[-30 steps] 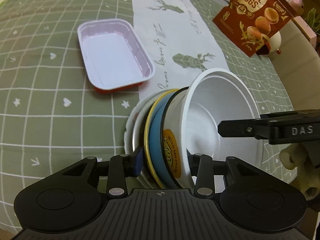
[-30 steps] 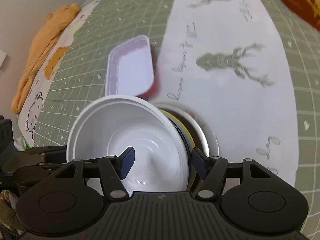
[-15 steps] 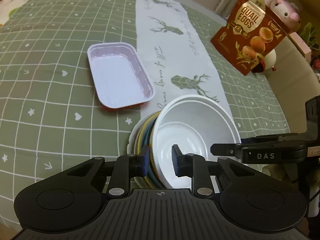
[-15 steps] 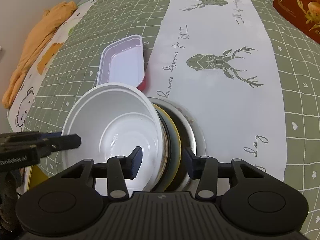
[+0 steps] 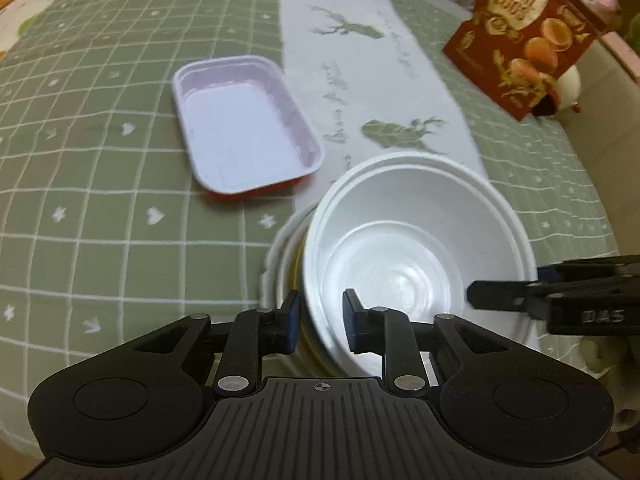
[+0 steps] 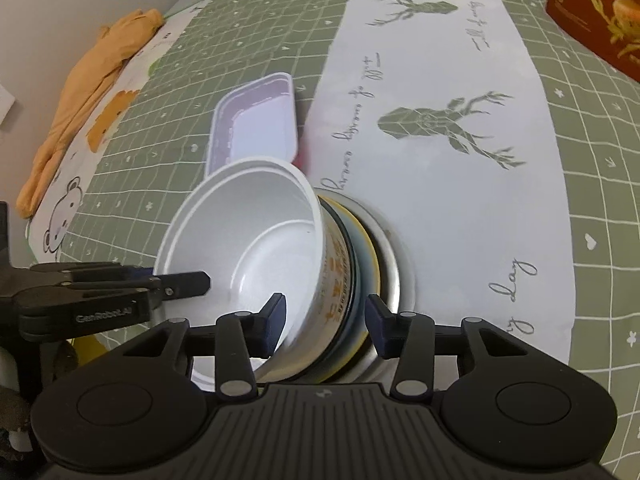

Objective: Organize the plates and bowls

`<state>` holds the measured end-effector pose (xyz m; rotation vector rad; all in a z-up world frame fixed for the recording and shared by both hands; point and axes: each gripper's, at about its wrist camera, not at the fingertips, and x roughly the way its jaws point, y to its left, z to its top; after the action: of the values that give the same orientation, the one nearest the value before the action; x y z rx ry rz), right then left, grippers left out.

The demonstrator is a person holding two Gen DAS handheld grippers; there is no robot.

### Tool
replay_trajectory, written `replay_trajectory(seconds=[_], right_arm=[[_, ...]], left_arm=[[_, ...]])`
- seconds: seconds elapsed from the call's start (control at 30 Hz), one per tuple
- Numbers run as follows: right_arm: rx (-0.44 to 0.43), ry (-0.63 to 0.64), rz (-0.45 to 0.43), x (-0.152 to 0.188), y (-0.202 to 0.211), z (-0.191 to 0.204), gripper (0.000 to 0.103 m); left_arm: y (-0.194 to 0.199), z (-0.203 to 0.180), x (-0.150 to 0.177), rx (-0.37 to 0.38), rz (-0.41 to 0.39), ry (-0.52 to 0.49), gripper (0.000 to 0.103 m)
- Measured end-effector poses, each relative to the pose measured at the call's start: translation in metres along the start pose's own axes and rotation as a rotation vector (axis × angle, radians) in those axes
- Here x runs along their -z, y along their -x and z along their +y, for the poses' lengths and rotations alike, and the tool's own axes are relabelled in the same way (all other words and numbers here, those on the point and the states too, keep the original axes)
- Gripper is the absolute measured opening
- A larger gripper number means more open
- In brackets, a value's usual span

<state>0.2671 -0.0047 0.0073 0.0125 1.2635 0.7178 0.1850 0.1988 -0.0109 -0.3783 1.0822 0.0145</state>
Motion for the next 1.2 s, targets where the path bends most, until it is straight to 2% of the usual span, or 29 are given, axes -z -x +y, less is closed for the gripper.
replay_trajectory(seconds=[0.1,0.23,0.33,0.43,0.5,0.57,0.6,0.63,0.7,0.83,0.9,1.0,1.07,1.2], right_arm=[[0.047,0.005,-0.001,0.002,-0.002,-0.003,0.044],[0.121,0.047,-0.023,0.004,0.001,-0.001,0.044],[0.154,0.086,-0.050,0.002,0.008,0.006,0.044],[0.205,0.170,-0.109,-0.002,0.021,0.023,0.047],[0.245,0.230,-0.155,-0.010,0.028,0.039,0.052],[0.280,0.270,-0.196,-0.021,0.031,0.055,0.059],[0.297,0.277,-0.213,-0.028,0.031,0.062,0.061],[0.313,0.279,-0.225,-0.035,0.028,0.069,0.061],[0.330,0.281,-0.236,-0.052,0.021,0.081,0.061],[0.346,0.276,-0.171,-0.092,-0.010,0.103,0.062],[0.324,0.250,-0.093,-0.115,-0.032,0.110,0.062],[0.274,0.201,0.015,-0.142,-0.059,0.119,0.062],[0.242,0.184,0.034,-0.153,-0.072,0.124,0.062],[0.288,0.196,0.078,-0.169,-0.100,0.130,0.062]], left_arm=[[0.000,-0.007,0.001,-0.026,-0.018,-0.027,0.023],[0.007,-0.006,0.002,-0.009,-0.065,-0.032,0.023],[0.021,0.006,0.000,0.035,-0.141,-0.002,0.023],[0.038,0.034,-0.005,0.105,-0.232,0.083,0.024],[0.048,0.054,-0.010,0.082,-0.340,0.123,0.024],[0.049,0.067,-0.017,0.007,-0.408,0.129,0.024],[0.044,0.078,-0.022,-0.013,-0.413,0.146,0.024],[0.039,0.088,-0.026,-0.003,-0.411,0.164,0.024],[0.025,0.113,-0.031,0.057,-0.411,0.222,0.024],[0.003,0.152,-0.047,0.092,-0.375,0.333,0.024],[-0.001,0.158,-0.054,0.098,-0.402,0.345,0.024],[-0.020,0.158,-0.061,0.079,-0.352,0.345,0.024],[-0.033,0.156,-0.064,0.060,-0.321,0.334,0.024],[-0.055,0.141,-0.064,0.008,-0.270,0.276,0.025]])
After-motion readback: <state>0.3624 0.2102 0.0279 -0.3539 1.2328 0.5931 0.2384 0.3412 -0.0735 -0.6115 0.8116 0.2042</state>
